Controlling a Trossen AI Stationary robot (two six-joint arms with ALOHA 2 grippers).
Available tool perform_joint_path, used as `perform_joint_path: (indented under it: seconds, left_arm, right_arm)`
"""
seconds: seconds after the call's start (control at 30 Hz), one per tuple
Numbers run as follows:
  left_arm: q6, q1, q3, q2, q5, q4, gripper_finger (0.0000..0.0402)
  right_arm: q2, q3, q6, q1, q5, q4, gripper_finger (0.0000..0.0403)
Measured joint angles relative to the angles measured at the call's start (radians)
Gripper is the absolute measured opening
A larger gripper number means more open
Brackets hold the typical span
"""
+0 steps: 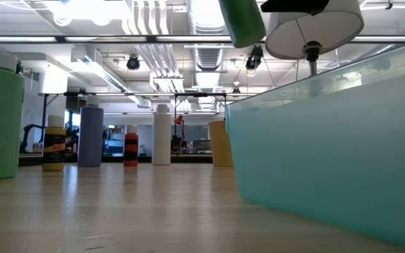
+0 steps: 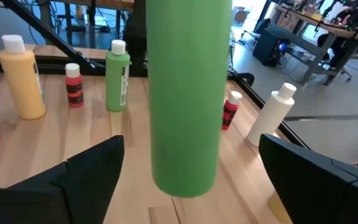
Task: Pick & Place Paint Supplies
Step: Put the big green paint bottle into the green bin
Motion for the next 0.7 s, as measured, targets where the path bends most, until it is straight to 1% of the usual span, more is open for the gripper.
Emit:
perform_joint_path:
  seconds: [0.23,0.4,0.6,0.7]
  left_arm:
    - [0.0,0.0,0.0,0.0,0.005,0.027,0.0131]
    - [-0.001,0.0,0.0,0.0,0.009,0.032,0.0131]
    - [-0.001,0.0,0.0,0.0,0.013,0.032,0.0131]
    - [-0.002,0.0,0.0,0.0,0.018,0.031,0.0131]
  right_arm:
    - [0.104,0.08,-0.023,-0.027,0.001,0.0,0.0368]
    - [0.17,0.13,-0.03,-0.057,0.024,-0.004,0.0368]
    - [0.205,0.148,-0.014,-0.072,0.028,-0.011,0.0368]
    - [0.206,0.147,0.012,-0.071,0.028,-0.013,0.0356]
